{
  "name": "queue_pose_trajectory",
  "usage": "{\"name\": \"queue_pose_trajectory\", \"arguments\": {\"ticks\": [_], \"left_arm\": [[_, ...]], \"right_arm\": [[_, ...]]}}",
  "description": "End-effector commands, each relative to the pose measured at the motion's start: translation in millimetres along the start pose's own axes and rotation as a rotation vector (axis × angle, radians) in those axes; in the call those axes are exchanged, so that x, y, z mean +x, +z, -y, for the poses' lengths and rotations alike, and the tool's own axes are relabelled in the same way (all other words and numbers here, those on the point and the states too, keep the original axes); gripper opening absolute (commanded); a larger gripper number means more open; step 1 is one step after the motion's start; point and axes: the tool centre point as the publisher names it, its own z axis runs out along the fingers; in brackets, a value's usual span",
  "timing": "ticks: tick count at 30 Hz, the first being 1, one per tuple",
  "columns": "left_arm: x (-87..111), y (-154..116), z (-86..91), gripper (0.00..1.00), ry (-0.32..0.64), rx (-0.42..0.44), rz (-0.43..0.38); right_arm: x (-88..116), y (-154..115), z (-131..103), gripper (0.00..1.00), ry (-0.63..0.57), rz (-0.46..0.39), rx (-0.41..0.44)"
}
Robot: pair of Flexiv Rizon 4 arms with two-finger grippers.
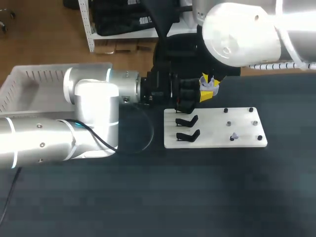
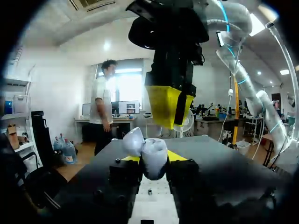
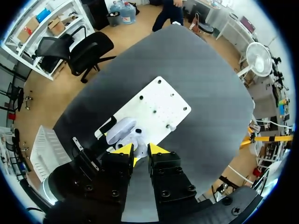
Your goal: Pick up each earbud case from the left stands, insert the matching earbuds, close the lid, and place the case in the box.
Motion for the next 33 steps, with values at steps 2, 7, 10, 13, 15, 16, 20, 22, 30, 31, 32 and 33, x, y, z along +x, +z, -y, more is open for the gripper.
{"name": "queue_pose_trajectory", "arguments": {"ticks": [2, 7, 10, 13, 15, 16, 20, 22, 30, 31, 32, 33], "left_arm": [[0.9, 0.1, 2.2, 0.00, 0.004, -0.008, 0.005], [0.9, 0.1, 2.2, 0.00, 0.004, -0.008, 0.005], [0.9, 0.1, 2.2, 0.00, 0.004, -0.008, 0.005], [0.9, 0.1, 2.2, 0.00, 0.004, -0.008, 0.005], [0.9, 0.1, 2.2, 0.00, 0.004, -0.008, 0.005], [0.9, 0.1, 2.2, 0.00, 0.004, -0.008, 0.005], [0.9, 0.1, 2.2, 0.00, 0.004, -0.008, 0.005], [0.9, 0.1, 2.2, 0.00, 0.004, -0.008, 0.005], [0.9, 0.1, 2.2, 0.00, 0.004, -0.008, 0.005], [0.9, 0.1, 2.2, 0.00, 0.004, -0.008, 0.005], [0.9, 0.1, 2.2, 0.00, 0.004, -0.008, 0.005], [0.9, 0.1, 2.2, 0.00, 0.004, -0.008, 0.005]], "right_arm": [[-1.7, 2.6, 0.4, 0.00, 0.003, -0.001, 0.006], [-4.2, 2.2, 1.4, 0.00, 0.007, 0.005, 0.013], [-5.4, 2.2, 1.9, 0.00, 0.010, 0.007, 0.013], [-6.3, 2.4, 0.9, 0.00, 0.013, 0.007, 0.012], [-6.3, 2.5, 0.0, 0.00, 0.011, 0.007, 0.012], [-6.3, 2.7, -0.3, 0.00, 0.011, 0.006, 0.012], [-5.0, 4.4, -2.2, 0.00, 0.010, 0.003, 0.011], [-4.1, 4.8, -3.2, 0.00, 0.008, 0.002, 0.012], [-3.3, 8.7, -3.6, 0.00, 0.010, -0.001, 0.019], [-3.6, 9.3, -3.5, 0.00, 0.011, -0.001, 0.021], [-3.9, 9.5, -3.6, 0.00, 0.011, -0.001, 0.023], [-4.1, 9.6, -3.7, 0.00, 0.011, 0.000, 0.025]]}}
